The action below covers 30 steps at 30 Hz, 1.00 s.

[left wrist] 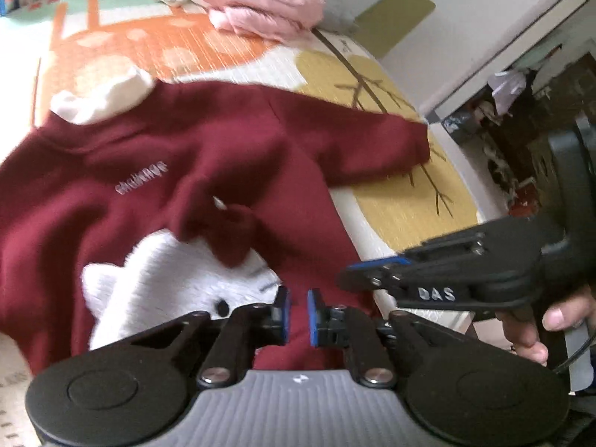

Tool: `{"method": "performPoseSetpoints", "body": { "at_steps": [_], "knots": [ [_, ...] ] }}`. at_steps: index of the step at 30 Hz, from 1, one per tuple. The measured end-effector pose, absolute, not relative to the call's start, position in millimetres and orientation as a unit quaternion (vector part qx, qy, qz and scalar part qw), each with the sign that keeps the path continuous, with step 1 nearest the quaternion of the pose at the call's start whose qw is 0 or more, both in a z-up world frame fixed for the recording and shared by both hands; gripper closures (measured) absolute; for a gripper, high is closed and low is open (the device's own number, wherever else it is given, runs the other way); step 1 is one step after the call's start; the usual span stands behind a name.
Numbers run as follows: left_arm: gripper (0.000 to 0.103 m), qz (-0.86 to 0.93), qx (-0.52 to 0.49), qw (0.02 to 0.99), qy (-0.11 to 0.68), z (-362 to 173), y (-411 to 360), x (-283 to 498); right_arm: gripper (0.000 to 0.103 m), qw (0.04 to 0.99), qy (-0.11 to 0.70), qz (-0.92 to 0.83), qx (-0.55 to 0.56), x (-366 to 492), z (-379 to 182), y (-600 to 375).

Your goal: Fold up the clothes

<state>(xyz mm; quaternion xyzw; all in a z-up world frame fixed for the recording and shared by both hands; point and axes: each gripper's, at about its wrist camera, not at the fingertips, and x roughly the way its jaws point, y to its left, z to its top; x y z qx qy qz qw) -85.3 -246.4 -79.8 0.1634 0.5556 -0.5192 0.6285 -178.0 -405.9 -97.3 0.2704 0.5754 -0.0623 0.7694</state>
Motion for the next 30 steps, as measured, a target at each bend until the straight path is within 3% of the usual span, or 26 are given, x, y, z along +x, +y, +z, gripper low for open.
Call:
{"method": "performPoseSetpoints", "body": {
  "at_steps": [11, 14, 26, 30],
  "knots": [
    [0.099, -0.508, 0.148, 0.590, 0.609, -123.8, -259.3, -109.9, 0.098, 0.741, 0.589, -0.074, 0.315, -182.6, -130.7, -405.4],
    [0.099, -0.491, 0.145, 0.584, 0.630, -134.5, -257.0, -107.3, 0.103, 0.741, 0.593, -0.078, 0.305, -182.2, -133.2, -404.4],
    [0.100, -0.418, 0.072, 0.588, 0.689, -143.0, -196.3, -68.9, 0.103, 0.743, 0.607, -0.072, 0.270, -180.3, -132.5, -403.6],
    [0.098, -0.427, 0.053, 0.598, 0.676, -126.8, -180.9, -60.5, 0.103, 0.743, 0.617, -0.070, 0.249, -175.7, -130.4, -398.4]
  ]
}}
